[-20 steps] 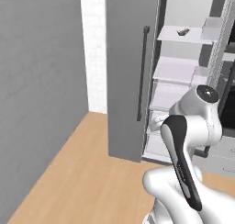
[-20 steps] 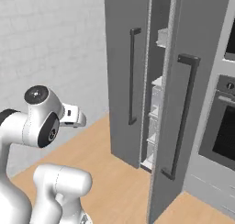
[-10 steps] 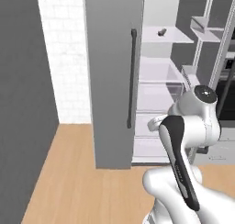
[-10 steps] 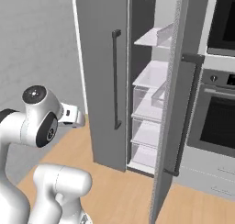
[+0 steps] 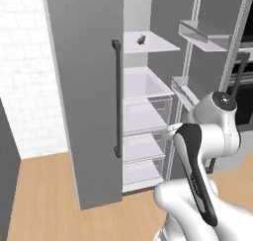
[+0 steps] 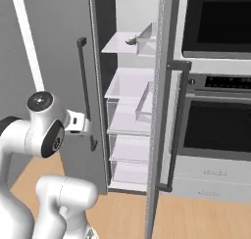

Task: Place one carrot and one fish in each tupperware on the nearby counter, to pack two identical lunches.

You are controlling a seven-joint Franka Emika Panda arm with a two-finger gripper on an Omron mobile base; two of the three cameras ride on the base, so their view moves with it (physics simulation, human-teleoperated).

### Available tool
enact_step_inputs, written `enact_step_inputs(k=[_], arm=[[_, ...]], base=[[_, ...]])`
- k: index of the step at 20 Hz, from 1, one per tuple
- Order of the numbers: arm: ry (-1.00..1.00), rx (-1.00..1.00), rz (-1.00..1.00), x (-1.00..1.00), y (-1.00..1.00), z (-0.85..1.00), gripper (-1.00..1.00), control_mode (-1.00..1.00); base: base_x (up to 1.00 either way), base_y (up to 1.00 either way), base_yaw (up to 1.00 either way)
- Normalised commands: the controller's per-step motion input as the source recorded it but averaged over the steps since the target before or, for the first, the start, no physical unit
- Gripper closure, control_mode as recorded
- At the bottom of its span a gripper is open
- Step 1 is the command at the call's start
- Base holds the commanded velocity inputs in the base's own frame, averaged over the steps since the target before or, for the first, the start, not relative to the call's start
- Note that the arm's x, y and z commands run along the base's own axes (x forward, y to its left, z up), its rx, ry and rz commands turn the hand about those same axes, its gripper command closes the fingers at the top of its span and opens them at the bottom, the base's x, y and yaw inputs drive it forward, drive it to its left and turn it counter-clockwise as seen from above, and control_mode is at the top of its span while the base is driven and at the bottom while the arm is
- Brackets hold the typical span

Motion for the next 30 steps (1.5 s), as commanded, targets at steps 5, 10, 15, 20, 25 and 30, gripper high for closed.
enact_step_inputs(k=[5, 10, 15, 20, 25, 30], arm=[[0.00, 0.00, 0.00, 0.00, 0.00, 0.00, -1.00, 1.00], [0.00, 0.00, 0.00, 0.00, 0.00, 0.00, -1.00, 1.00], [0.00, 0.00, 0.00, 0.00, 0.00, 0.00, -1.00, 1.00], [0.00, 0.00, 0.00, 0.00, 0.00, 0.00, -1.00, 1.00], [0.00, 0.00, 0.00, 0.00, 0.00, 0.00, -1.00, 1.00], [0.00, 0.00, 0.00, 0.00, 0.00, 0.00, -1.00, 1.00]], base=[[0.59, 0.34, -0.39], [0.45, 0.07, -0.29], [0.44, 0.26, -0.13], [0.60, 0.23, -0.01], [0.55, 0.03, 0.00], [0.24, 0.00, -0.01]])
